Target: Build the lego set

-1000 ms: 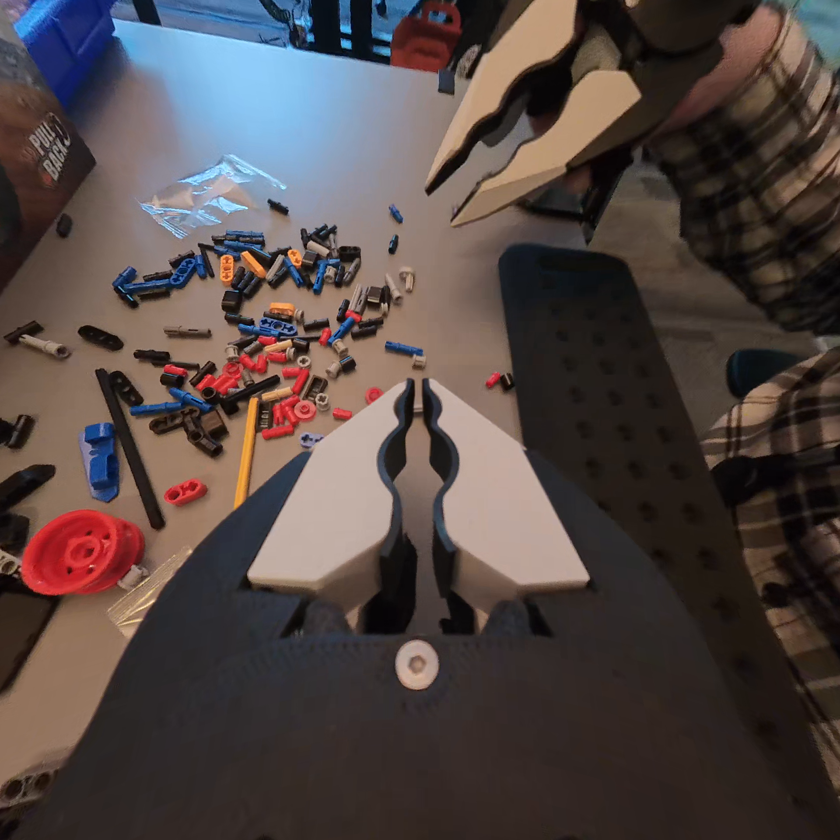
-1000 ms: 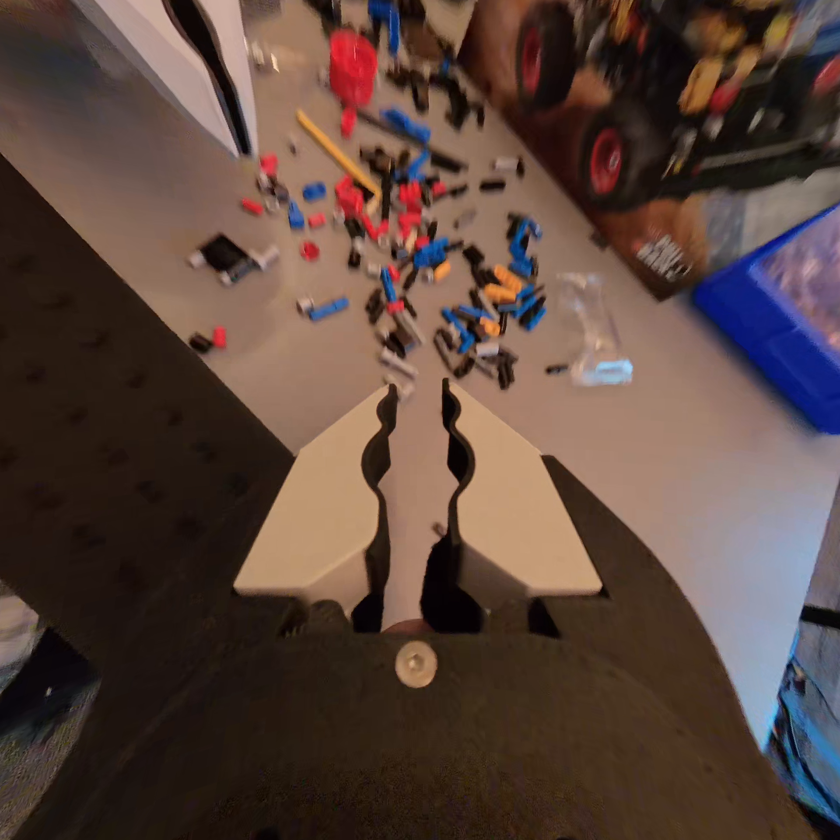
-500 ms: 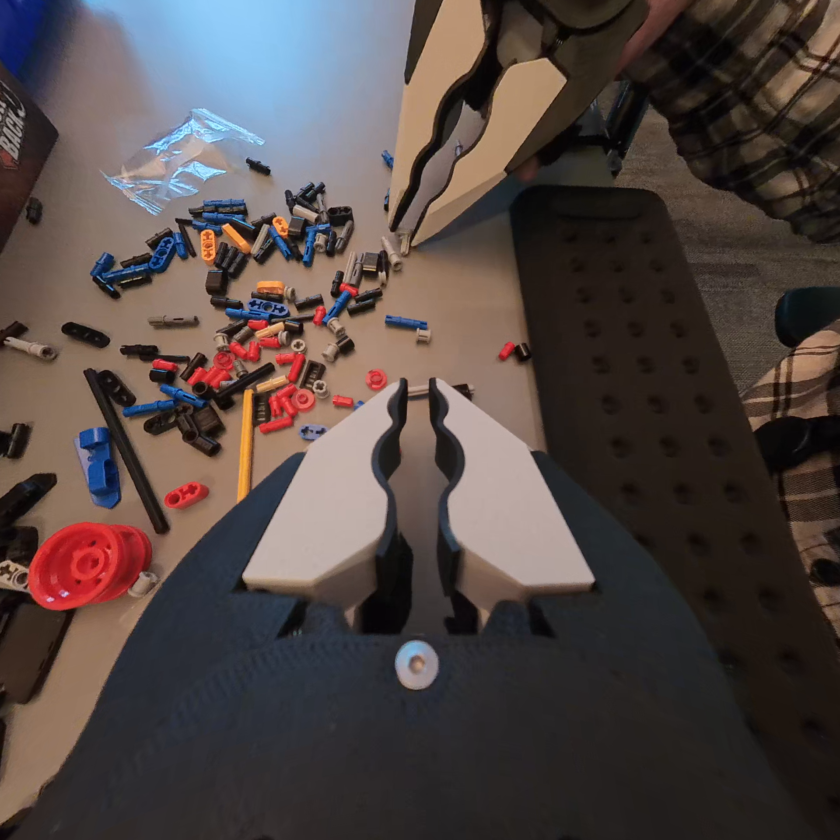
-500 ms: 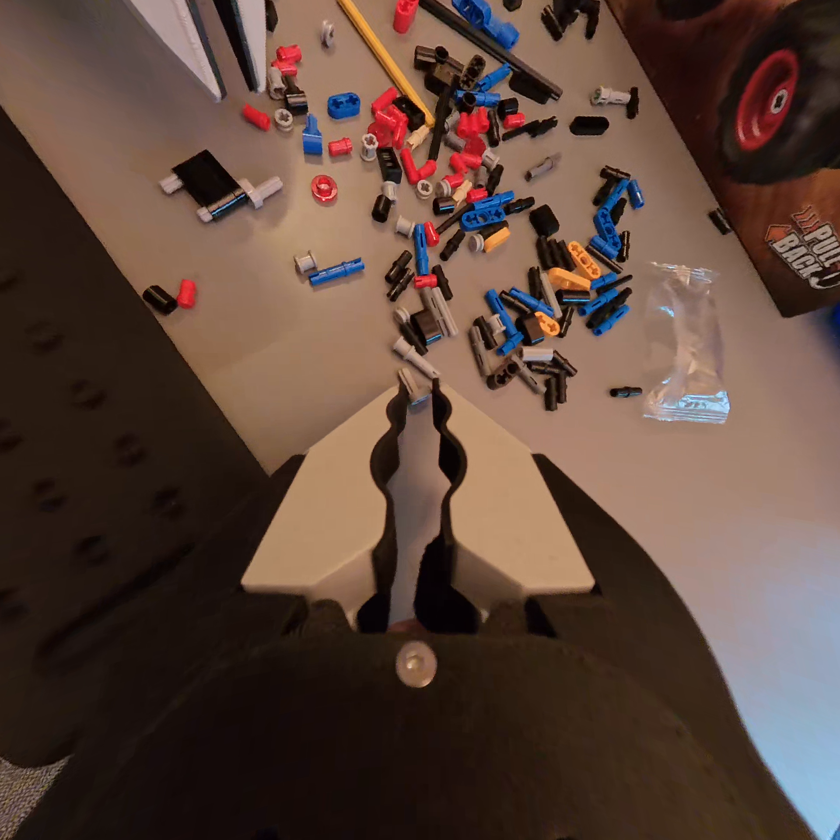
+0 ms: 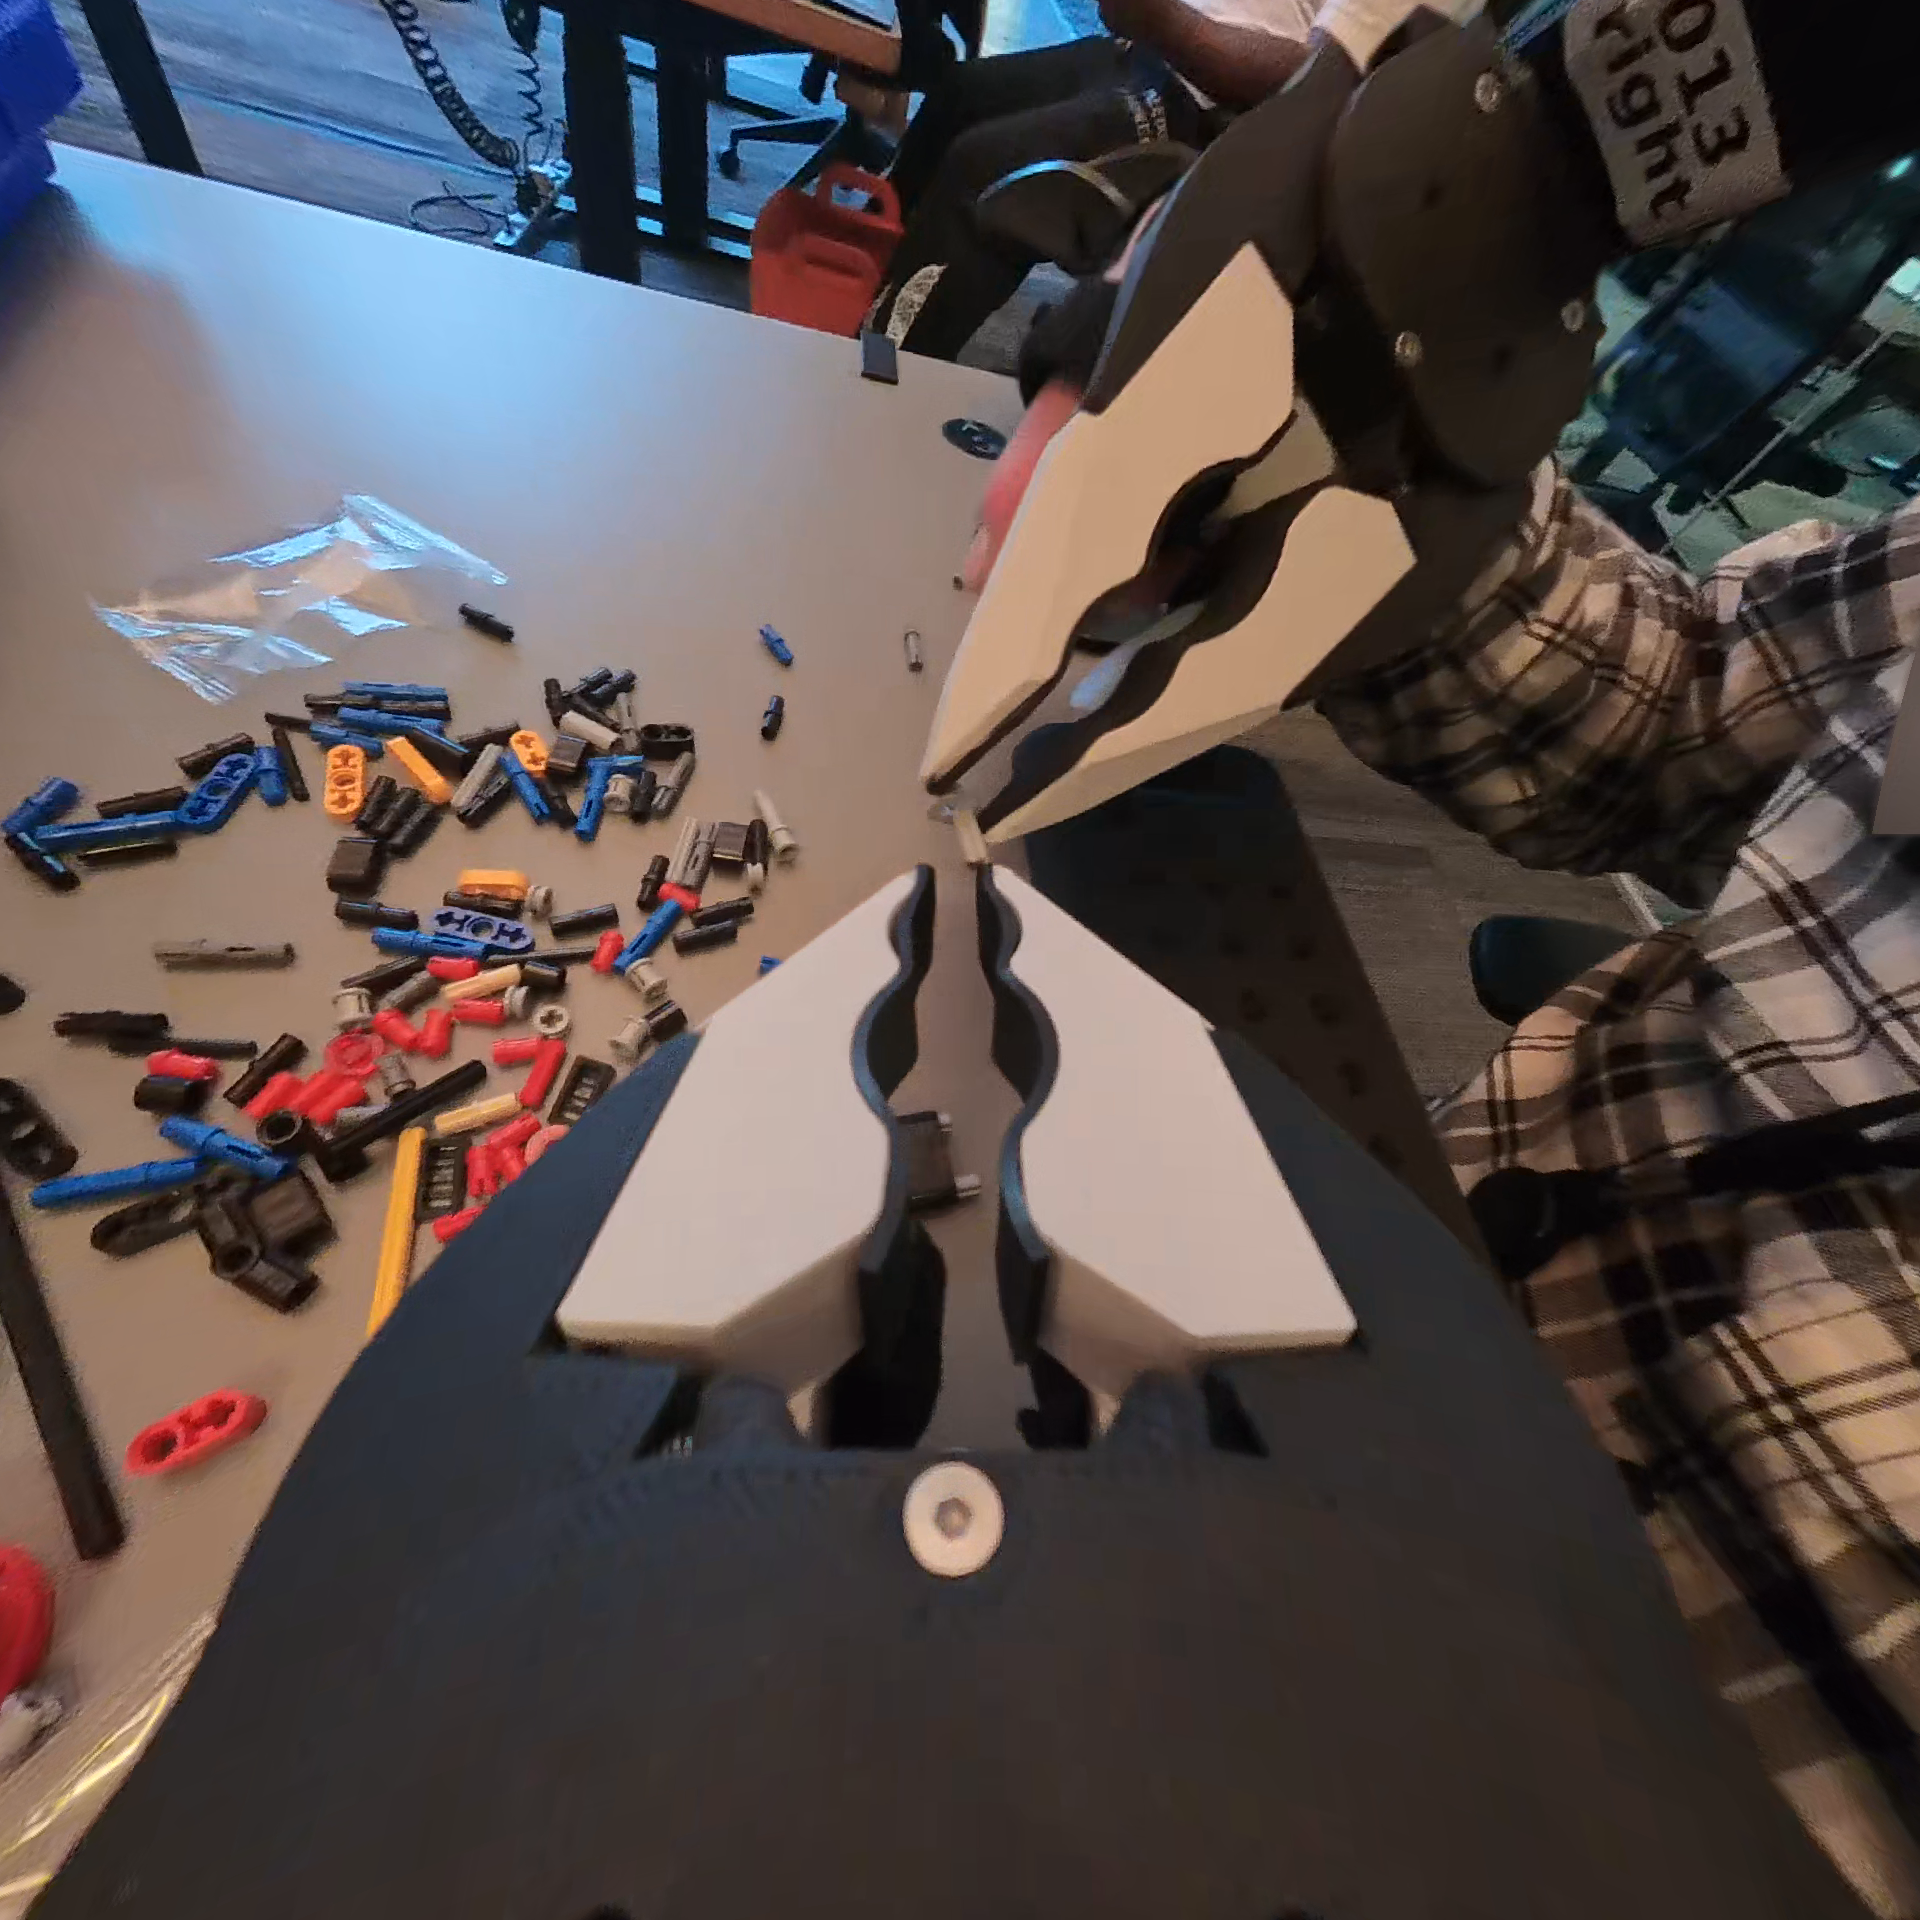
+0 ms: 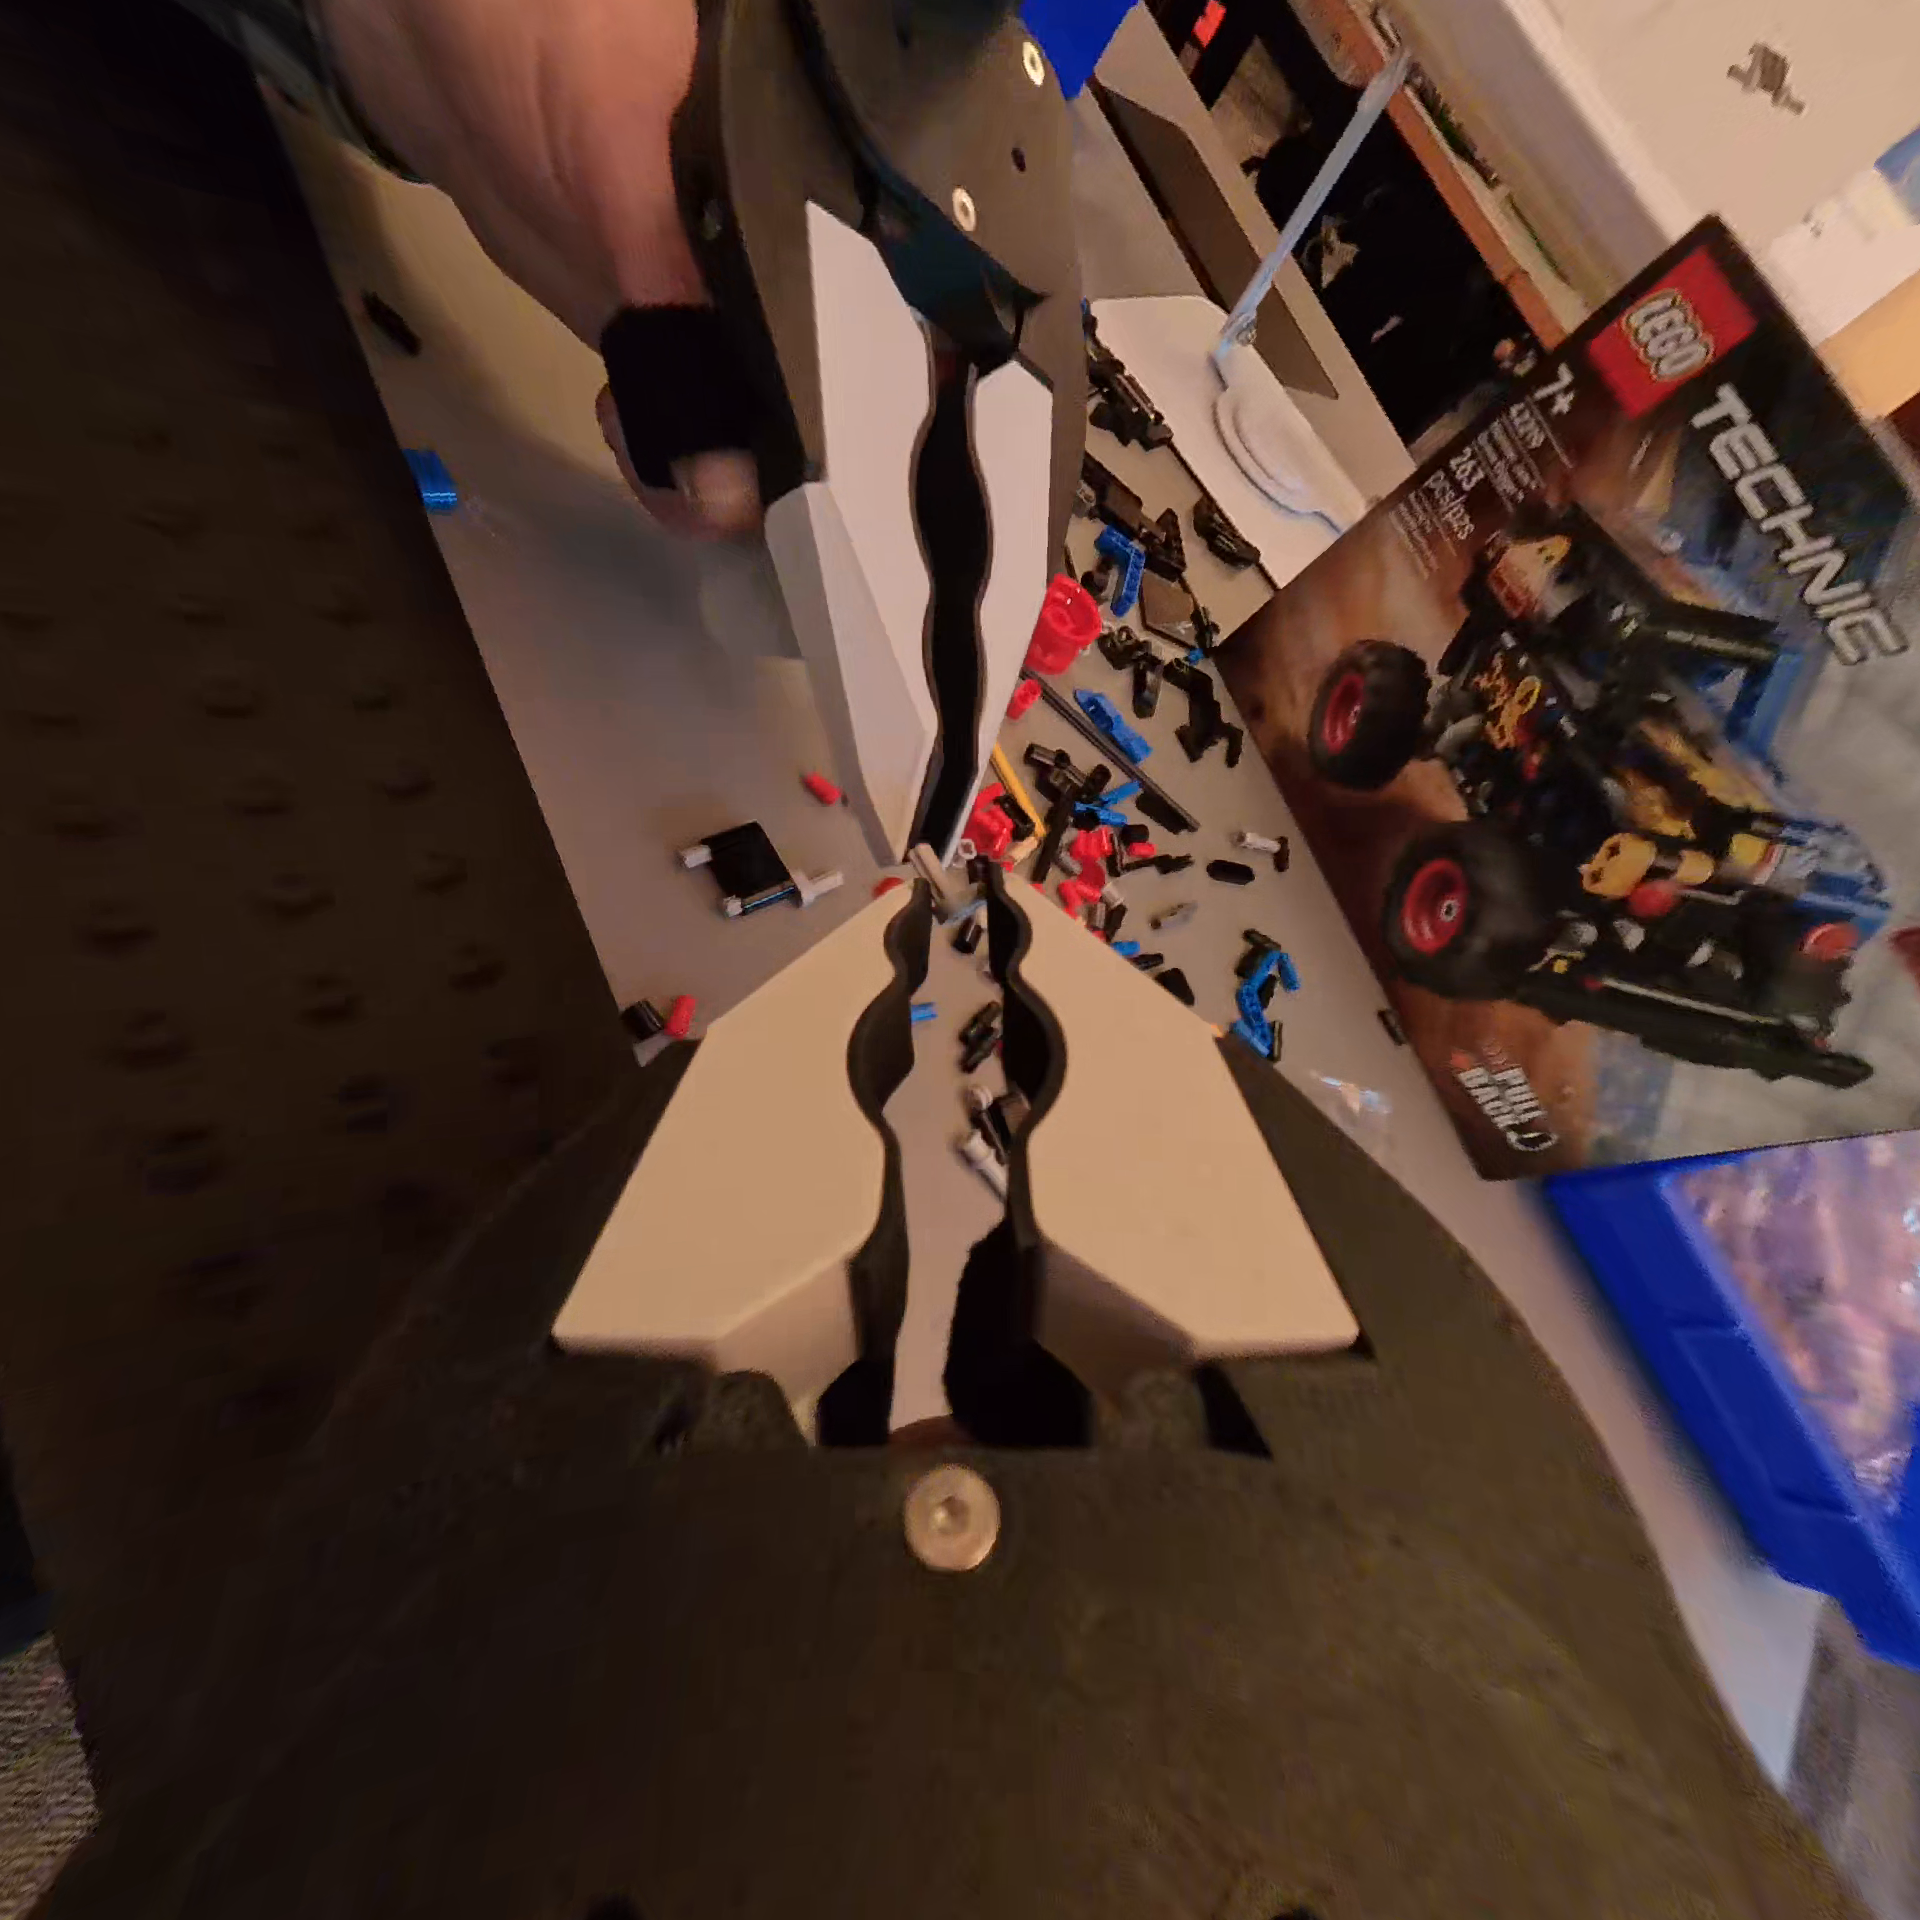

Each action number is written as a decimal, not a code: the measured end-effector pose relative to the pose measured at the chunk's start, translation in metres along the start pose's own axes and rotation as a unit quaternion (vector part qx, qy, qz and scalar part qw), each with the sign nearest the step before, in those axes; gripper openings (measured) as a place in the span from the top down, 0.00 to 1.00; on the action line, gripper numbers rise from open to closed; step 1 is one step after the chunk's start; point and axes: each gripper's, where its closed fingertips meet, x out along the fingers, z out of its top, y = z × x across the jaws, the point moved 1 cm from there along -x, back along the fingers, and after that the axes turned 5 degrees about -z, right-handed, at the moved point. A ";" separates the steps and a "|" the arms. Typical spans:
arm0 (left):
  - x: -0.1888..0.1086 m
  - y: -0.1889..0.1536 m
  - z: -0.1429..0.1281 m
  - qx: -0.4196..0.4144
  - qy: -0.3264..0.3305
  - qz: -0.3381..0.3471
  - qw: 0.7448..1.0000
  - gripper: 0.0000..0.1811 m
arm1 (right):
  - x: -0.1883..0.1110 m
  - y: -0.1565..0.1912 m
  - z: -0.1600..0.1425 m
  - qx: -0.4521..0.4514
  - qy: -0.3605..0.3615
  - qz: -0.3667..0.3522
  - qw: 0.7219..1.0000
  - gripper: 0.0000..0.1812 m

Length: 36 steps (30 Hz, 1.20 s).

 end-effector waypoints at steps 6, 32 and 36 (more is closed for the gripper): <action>-0.007 -0.009 0.000 0.018 0.003 -0.029 0.999 0.96 | -0.003 0.004 0.006 -0.081 0.006 0.004 0.997 0.95; -0.041 0.008 0.052 -0.151 -0.241 -0.107 0.953 0.97 | 0.009 -0.020 0.034 0.219 -0.070 -0.051 0.972 0.91; -0.044 0.003 0.061 -0.135 -0.274 -0.111 0.946 0.97 | 0.012 -0.026 0.047 0.378 -0.142 -0.009 0.915 0.90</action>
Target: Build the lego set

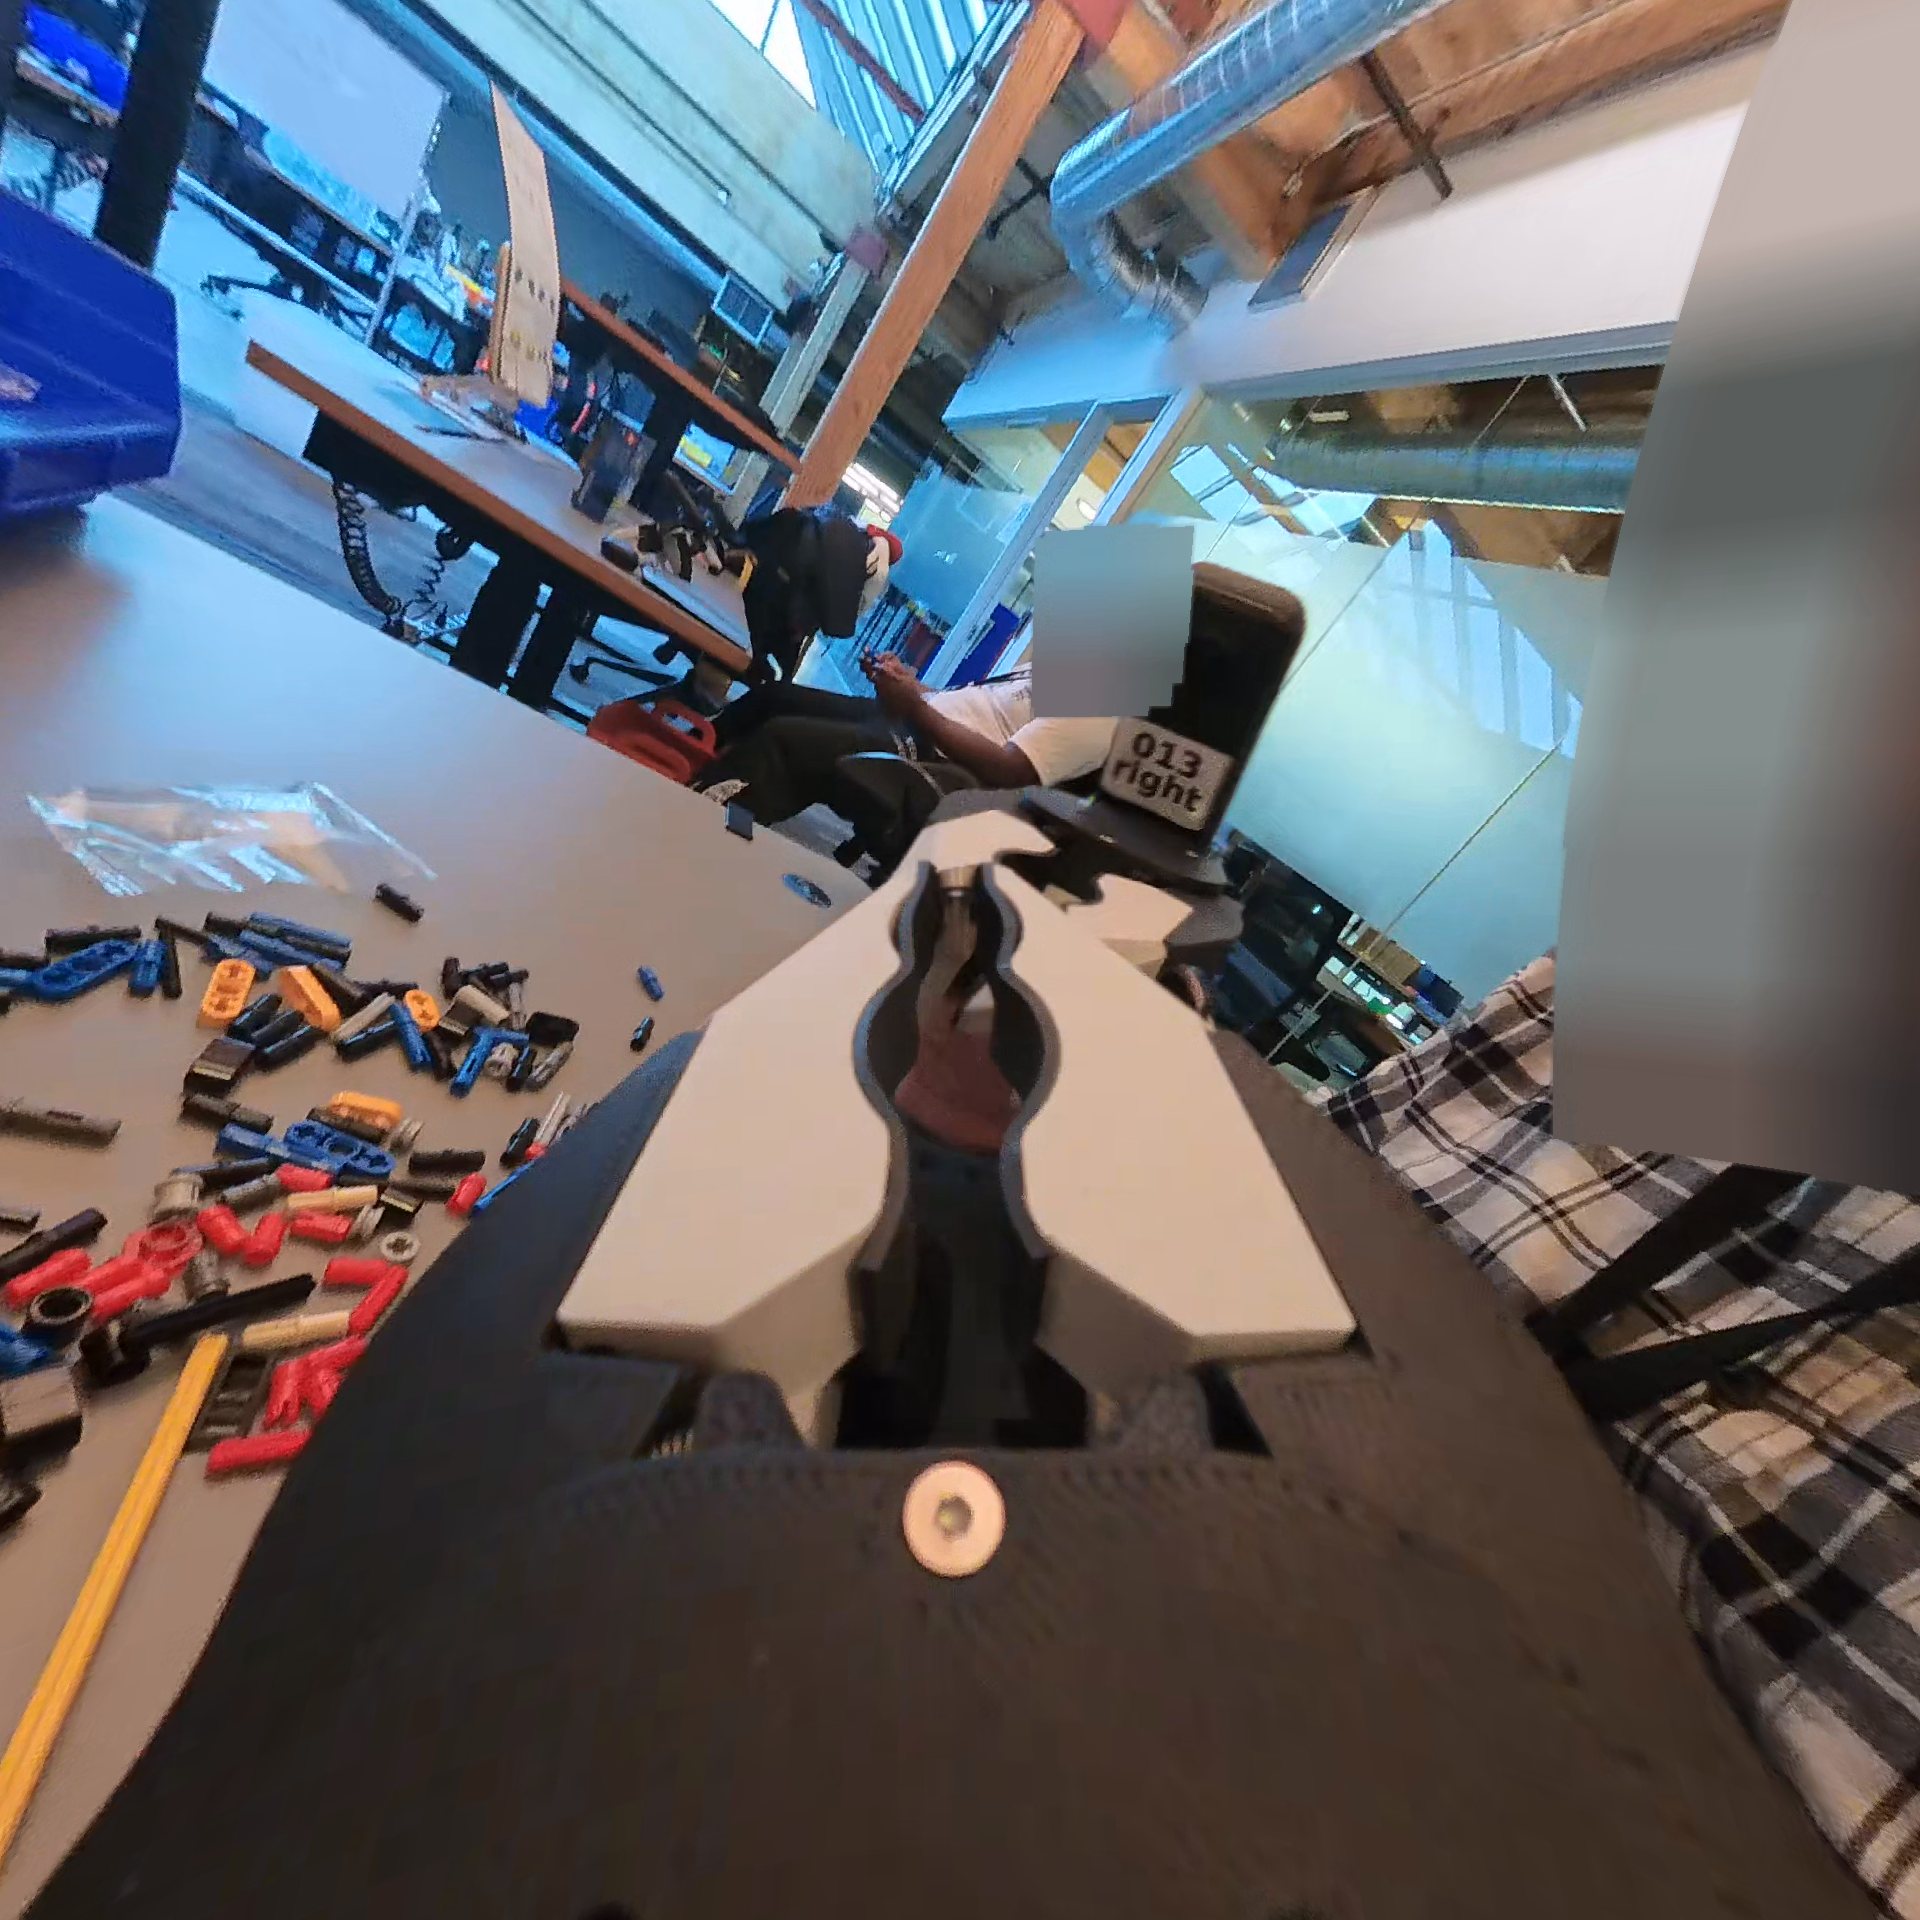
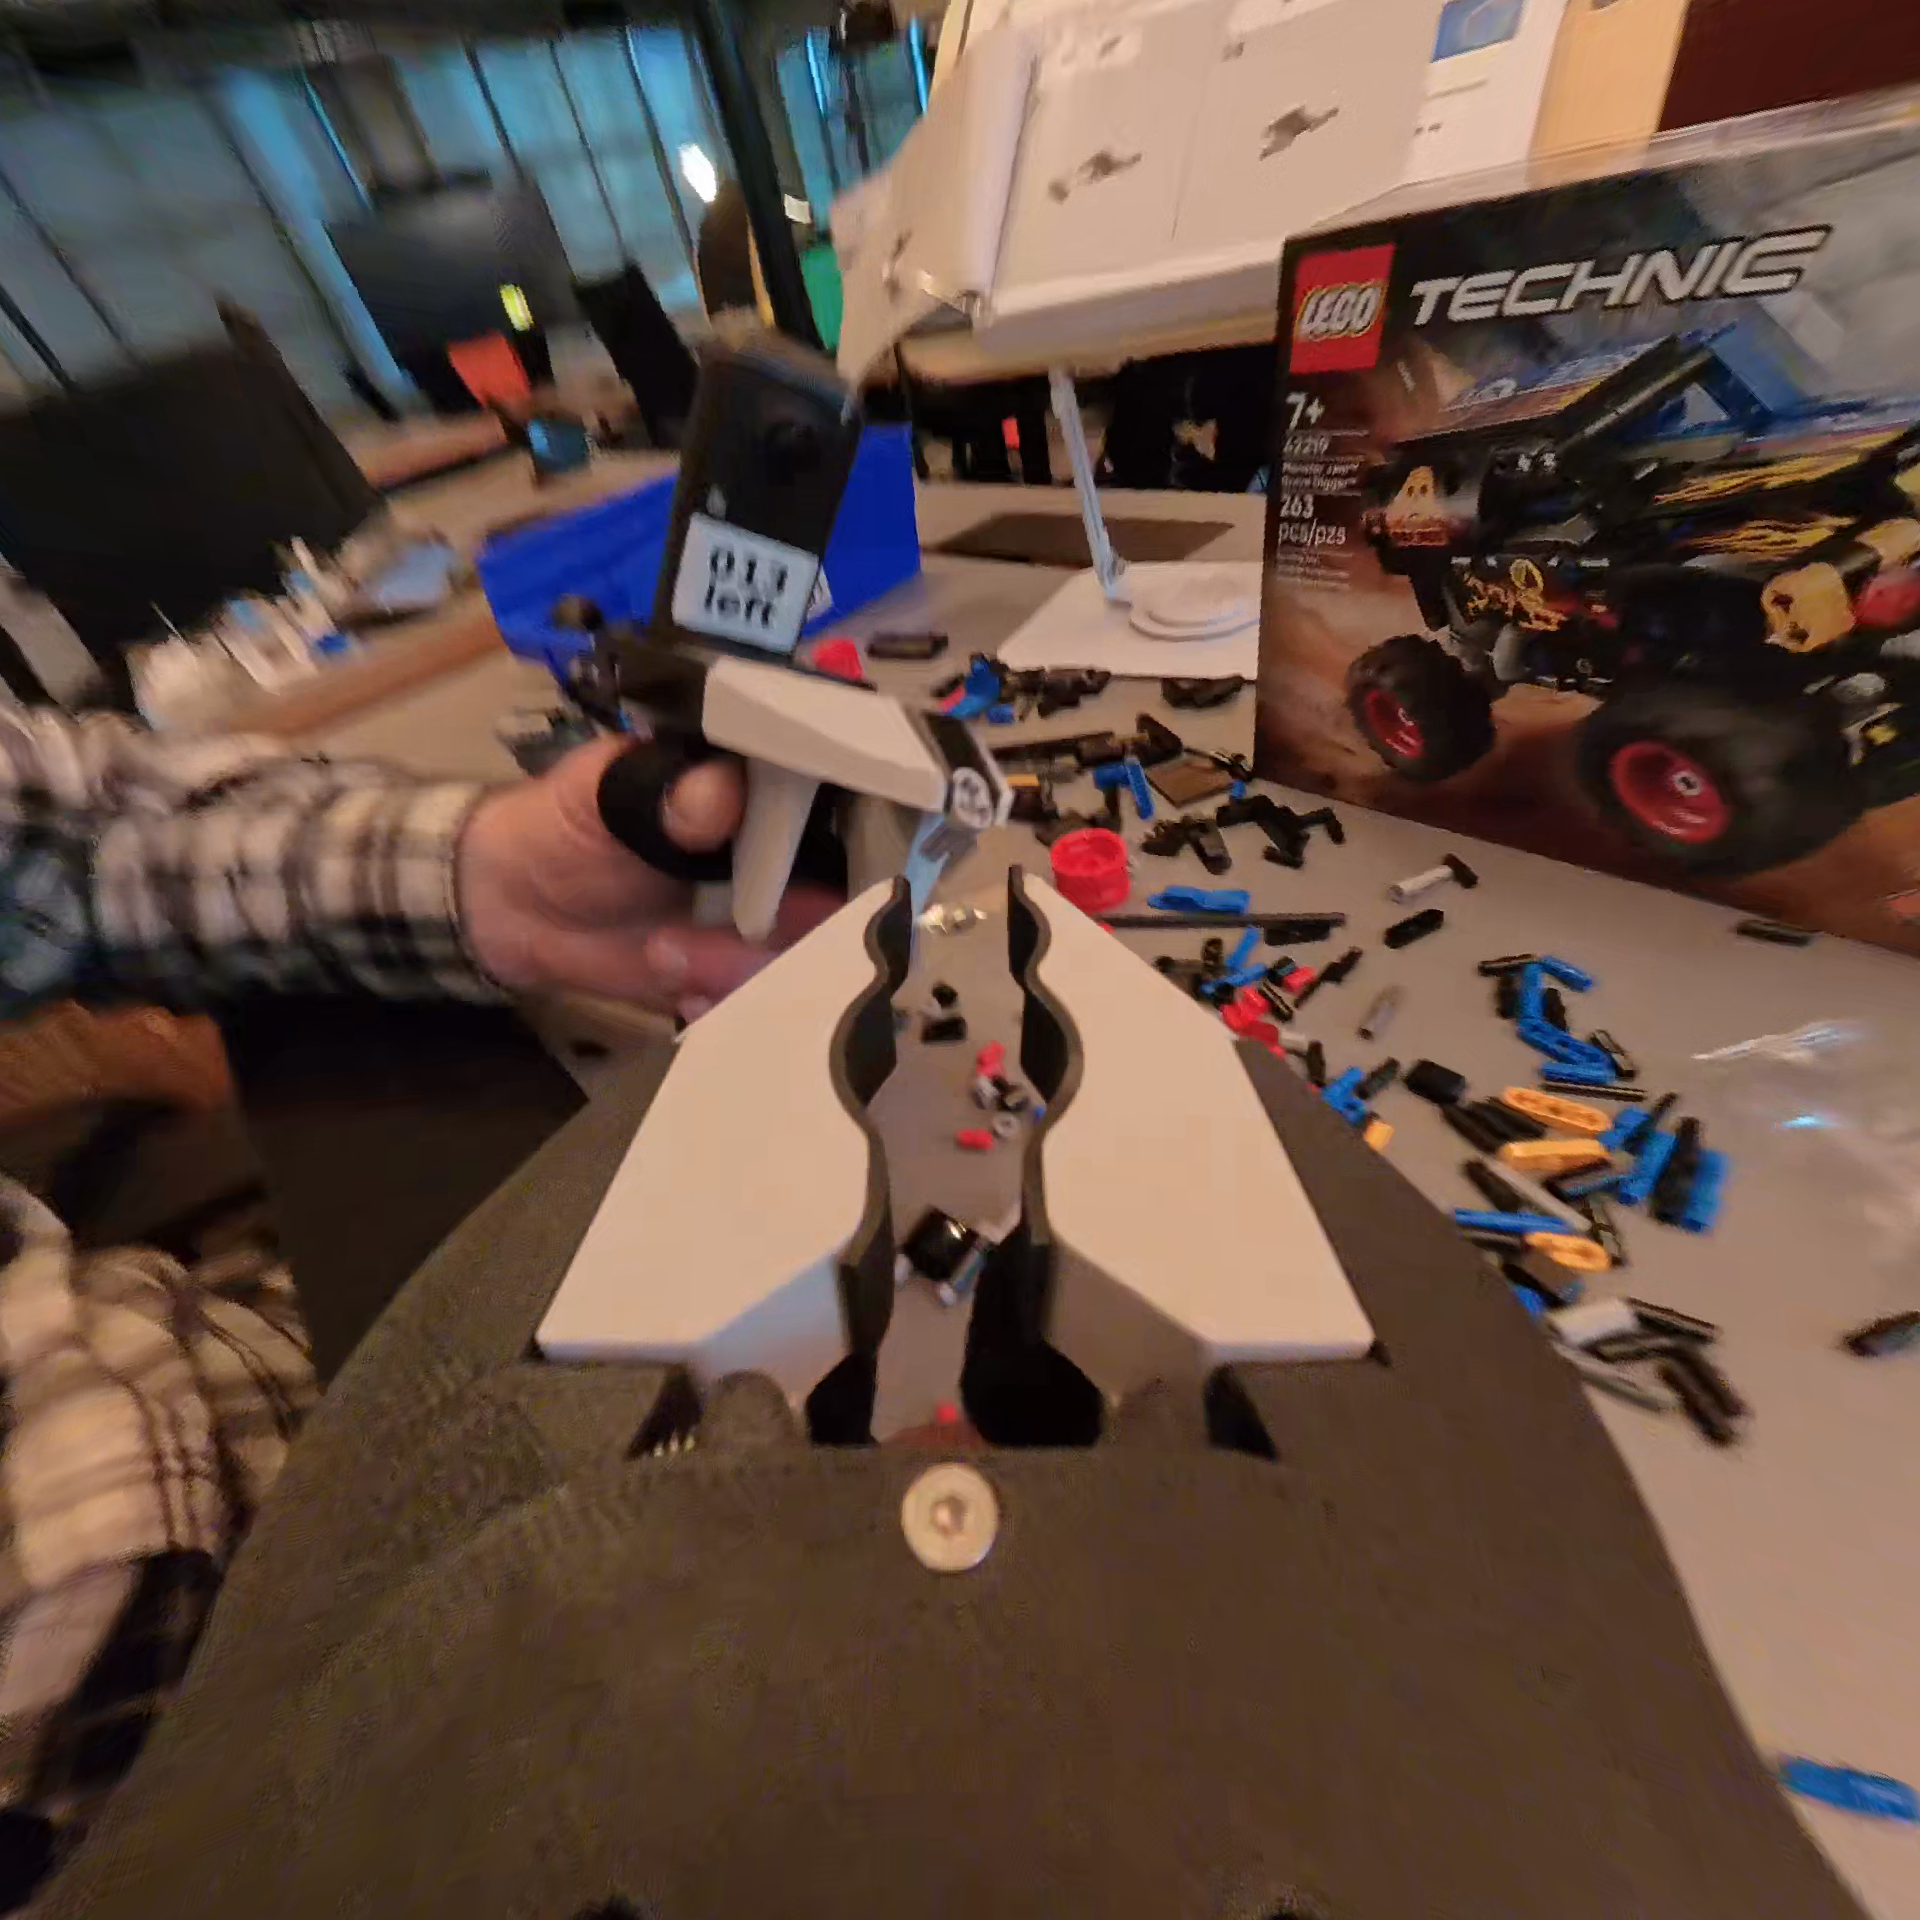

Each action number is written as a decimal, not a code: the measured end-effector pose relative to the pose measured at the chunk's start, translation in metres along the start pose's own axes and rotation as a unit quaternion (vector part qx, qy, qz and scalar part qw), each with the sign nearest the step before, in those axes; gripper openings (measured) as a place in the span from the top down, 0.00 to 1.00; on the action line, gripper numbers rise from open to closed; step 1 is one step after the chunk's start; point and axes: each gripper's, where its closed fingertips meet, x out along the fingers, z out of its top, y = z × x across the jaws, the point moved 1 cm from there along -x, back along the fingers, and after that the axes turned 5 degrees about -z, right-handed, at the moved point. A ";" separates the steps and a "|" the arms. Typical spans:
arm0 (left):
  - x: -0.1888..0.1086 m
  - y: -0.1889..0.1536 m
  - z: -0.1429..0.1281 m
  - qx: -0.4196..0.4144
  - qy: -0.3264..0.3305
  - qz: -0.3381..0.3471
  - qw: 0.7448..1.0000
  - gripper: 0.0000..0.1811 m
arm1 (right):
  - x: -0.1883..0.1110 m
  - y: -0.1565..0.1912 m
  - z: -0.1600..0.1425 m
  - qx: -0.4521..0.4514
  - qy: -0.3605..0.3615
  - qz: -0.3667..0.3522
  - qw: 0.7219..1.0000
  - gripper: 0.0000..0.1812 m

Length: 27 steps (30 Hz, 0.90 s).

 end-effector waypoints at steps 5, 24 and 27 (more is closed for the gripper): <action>0.001 -0.007 0.005 0.023 -0.026 -0.006 0.999 0.97 | 0.000 0.007 0.017 0.102 -0.056 0.058 0.992 0.94; 0.004 -0.002 -0.009 0.177 0.108 0.086 0.974 0.97 | -0.010 -0.003 0.004 -0.077 0.060 0.032 0.995 0.98; 0.003 -0.002 0.003 0.082 0.031 0.066 0.994 0.97 | -0.010 -0.010 0.018 -0.126 -0.007 -0.054 0.990 0.93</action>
